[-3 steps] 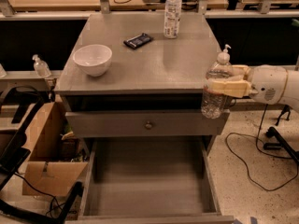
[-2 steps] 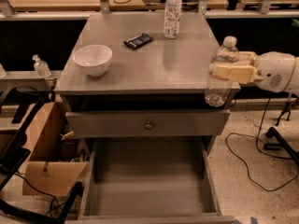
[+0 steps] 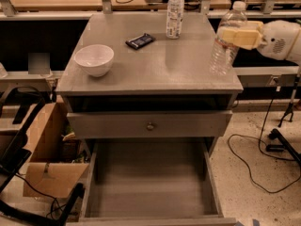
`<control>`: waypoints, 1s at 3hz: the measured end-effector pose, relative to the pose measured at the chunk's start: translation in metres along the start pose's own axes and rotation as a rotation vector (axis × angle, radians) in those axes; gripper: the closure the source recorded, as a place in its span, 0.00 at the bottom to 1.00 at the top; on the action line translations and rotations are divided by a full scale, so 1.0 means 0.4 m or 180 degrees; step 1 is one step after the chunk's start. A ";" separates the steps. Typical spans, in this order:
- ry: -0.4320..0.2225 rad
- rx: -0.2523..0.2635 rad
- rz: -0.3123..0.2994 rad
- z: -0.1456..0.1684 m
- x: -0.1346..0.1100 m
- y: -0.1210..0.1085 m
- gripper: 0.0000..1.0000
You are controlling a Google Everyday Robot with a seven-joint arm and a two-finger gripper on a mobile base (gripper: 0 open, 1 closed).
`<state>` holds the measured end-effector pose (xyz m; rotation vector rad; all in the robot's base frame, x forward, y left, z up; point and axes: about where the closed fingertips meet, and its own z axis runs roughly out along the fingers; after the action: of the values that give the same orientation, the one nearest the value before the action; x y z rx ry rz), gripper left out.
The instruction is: Pick water bottle from middle drawer and place on counter
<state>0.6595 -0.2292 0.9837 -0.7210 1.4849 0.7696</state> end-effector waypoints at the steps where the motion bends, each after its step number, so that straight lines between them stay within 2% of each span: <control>1: -0.0102 0.0000 -0.0091 0.060 -0.026 -0.084 1.00; 2: -0.0022 0.0069 -0.0243 0.121 -0.014 -0.138 1.00; 3: 0.0171 0.0086 -0.0265 0.183 0.047 -0.173 1.00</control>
Offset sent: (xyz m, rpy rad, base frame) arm 0.1129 0.0071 -0.0064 -0.1065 -0.0935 -0.0566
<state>0.7573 -0.2097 0.9597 -0.7832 1.5013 0.6702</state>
